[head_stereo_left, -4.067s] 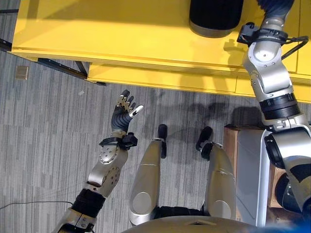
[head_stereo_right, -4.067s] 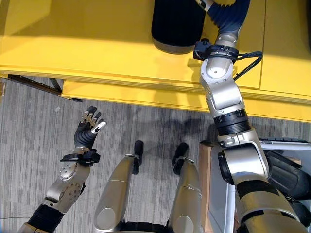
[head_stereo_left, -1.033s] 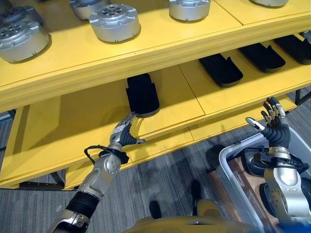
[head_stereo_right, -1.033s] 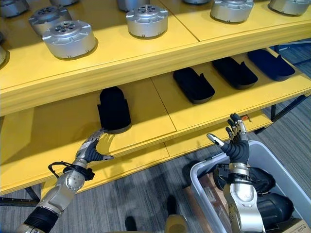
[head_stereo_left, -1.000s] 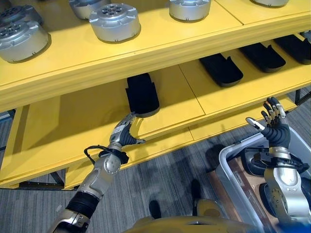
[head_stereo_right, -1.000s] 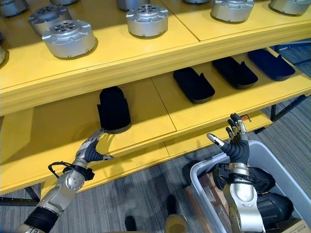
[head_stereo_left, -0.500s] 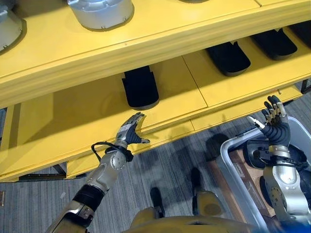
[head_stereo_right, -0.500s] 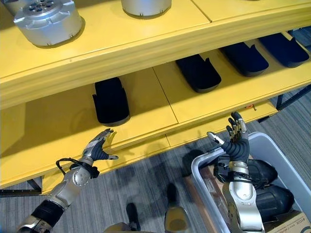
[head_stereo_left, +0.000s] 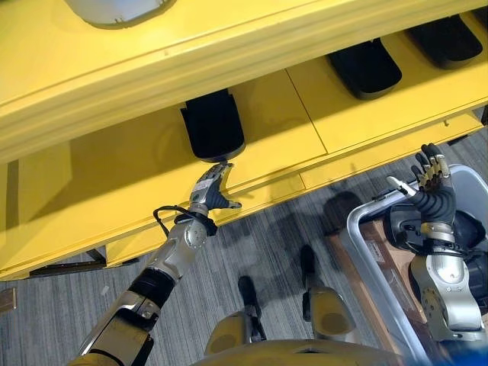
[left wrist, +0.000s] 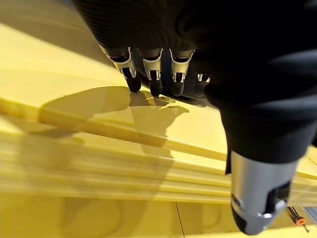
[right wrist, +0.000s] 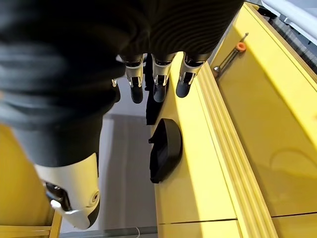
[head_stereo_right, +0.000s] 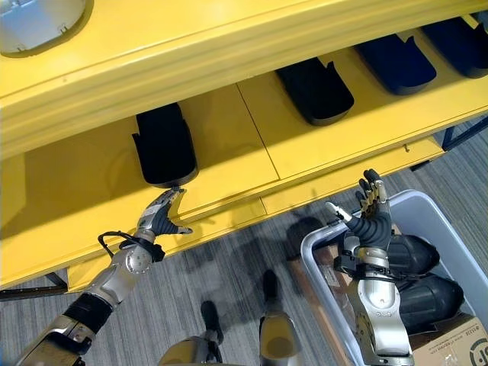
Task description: Move parts from the plastic box to the shelf.
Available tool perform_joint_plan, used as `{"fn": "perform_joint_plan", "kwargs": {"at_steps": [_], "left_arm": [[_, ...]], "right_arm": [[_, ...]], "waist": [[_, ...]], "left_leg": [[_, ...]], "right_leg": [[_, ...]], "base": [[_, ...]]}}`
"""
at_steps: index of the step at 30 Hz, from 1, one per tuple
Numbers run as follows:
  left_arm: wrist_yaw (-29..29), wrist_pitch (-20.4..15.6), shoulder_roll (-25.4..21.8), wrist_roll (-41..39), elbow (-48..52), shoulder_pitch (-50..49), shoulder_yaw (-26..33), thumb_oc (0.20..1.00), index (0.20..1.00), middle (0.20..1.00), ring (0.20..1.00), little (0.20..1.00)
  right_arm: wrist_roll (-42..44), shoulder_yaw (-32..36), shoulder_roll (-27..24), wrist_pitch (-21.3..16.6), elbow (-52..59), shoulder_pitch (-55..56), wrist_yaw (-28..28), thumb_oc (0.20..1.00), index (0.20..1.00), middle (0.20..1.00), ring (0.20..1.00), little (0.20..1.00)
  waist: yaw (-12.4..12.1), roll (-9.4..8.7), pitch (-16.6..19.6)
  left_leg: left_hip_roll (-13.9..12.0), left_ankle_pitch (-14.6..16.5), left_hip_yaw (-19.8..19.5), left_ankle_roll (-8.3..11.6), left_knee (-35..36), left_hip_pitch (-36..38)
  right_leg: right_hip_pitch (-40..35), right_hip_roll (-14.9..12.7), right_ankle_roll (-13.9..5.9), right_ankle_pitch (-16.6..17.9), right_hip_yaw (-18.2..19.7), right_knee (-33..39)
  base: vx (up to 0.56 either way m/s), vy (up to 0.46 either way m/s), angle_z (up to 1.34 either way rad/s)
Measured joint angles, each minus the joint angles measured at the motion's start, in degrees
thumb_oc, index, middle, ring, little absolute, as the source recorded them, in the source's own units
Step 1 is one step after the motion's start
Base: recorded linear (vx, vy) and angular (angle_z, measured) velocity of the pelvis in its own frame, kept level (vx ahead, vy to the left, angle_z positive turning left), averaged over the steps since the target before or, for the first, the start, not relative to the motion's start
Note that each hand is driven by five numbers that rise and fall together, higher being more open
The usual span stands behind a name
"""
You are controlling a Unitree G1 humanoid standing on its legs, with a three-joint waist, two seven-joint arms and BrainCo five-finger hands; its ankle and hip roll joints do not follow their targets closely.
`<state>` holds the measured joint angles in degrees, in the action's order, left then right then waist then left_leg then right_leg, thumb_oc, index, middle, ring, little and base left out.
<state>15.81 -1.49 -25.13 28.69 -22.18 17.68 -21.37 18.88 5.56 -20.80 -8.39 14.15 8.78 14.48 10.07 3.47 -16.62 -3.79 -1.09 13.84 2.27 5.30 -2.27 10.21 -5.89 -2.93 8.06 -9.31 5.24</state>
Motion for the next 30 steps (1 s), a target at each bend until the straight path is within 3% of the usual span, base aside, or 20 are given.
{"fn": "perform_joint_plan", "kwargs": {"at_steps": [30], "left_arm": [[4.7,1.1,-0.3,-0.1,-4.1,8.4,-0.8,1.000,1.000,1.000,1.000,1.000]], "right_arm": [[0.0,-1.6,0.0,-0.1,0.0,-0.1,1.5,1.000,1.000,1.000,1.000,1.000]], "waist": [[0.0,-0.83,-2.3]], "left_leg": [[0.2,-0.3,0.9,-0.04,0.0,-2.3]], "right_leg": [[2.7,-0.1,0.07,0.7,0.6,0.0]], "base": [[0.00,-0.001,-0.01]]}}
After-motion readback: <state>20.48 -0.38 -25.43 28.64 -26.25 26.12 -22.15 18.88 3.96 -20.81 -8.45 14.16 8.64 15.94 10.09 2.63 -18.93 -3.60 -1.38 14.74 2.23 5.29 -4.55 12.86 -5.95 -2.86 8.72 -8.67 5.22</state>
